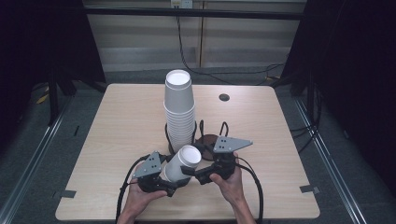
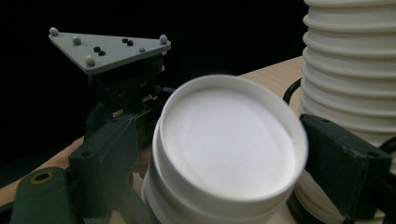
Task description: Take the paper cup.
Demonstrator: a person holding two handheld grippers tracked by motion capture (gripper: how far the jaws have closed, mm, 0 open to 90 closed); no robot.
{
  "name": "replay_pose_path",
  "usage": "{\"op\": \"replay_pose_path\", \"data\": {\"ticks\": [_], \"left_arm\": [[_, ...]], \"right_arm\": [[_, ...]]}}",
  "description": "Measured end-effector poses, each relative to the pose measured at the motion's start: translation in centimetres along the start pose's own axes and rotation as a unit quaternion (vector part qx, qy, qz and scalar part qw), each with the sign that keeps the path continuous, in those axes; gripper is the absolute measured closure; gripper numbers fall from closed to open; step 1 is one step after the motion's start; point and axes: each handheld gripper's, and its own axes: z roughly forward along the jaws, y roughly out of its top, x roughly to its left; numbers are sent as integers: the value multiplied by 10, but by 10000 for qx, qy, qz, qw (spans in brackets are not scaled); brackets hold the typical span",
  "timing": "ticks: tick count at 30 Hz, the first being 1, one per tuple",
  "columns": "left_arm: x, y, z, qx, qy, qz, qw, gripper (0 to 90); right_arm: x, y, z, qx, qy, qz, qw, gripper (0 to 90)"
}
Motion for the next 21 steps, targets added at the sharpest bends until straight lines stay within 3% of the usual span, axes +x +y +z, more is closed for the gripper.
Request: {"op": "replay_pose_path", "data": {"ticks": [2,7,8,12,16,17,21], "left_arm": [[2,-2,0,150,73,18,9999,155],[6,0,-2,291,-3,9,9996,156],[7,3,-3,444,-22,80,9990,156],[8,8,-5,670,-50,194,9976,157],[10,9,-6,790,-31,185,9967,158],[10,10,-6,945,-12,271,9952,158],[10,15,-6,1150,-44,451,9923,159]], "right_arm": [[-1,-2,-3,51,-9,-24,10000,138],[-5,-9,-10,150,-81,77,9998,137],[-7,-11,-12,197,-60,105,9997,133],[-9,-10,-15,389,-64,49,9992,132],[-10,-10,-17,501,-59,-6,9987,132],[-11,-11,-17,573,-19,-19,9984,132],[-15,-14,-18,750,20,-14,9972,132]]}}
